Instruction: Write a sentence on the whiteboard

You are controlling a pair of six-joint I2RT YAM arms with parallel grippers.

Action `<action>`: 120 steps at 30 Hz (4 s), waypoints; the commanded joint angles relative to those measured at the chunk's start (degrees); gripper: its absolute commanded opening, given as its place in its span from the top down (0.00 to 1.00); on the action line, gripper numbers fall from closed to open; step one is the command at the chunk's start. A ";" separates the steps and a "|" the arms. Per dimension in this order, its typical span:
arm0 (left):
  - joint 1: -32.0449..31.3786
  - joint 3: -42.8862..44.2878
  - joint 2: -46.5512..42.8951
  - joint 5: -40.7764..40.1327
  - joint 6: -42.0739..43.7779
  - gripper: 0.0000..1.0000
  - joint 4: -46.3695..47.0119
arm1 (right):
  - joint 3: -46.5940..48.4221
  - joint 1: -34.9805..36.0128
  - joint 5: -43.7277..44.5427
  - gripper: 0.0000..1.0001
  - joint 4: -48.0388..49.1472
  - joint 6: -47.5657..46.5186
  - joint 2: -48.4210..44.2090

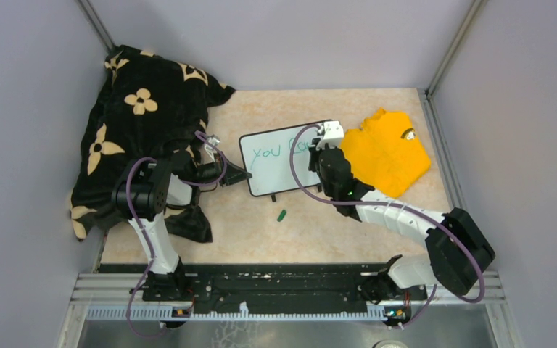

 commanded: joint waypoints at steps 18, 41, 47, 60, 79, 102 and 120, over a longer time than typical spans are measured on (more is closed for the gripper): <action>-0.29 0.18 -0.21 0.26 1.09 1.00 -3.19 | 2.09 -2.90 1.73 1.00 0.82 -0.23 -0.83; -0.46 0.25 -0.27 0.24 1.08 1.00 -3.37 | -1.96 -2.90 1.21 1.00 -1.07 1.70 -3.08; -0.46 0.33 -0.30 0.22 1.07 1.00 -3.46 | -2.55 -2.90 1.01 1.00 -1.70 2.27 -3.66; -0.64 0.30 -0.29 0.15 1.15 1.00 -3.55 | -2.35 -2.78 -1.15 1.00 -1.43 3.15 -8.76; -0.64 0.35 0.15 0.24 1.68 1.00 -4.31 | -6.29 20.55 7.93 1.00 7.62 -4.84 -5.90; -0.64 0.45 0.64 0.20 1.68 1.00 -4.69 | 2.23 24.67 9.99 1.00 13.76 -4.92 13.11; -0.81 0.51 0.64 0.12 2.03 1.00 -5.03 | 5.18 19.07 6.60 1.00 9.80 -1.28 14.61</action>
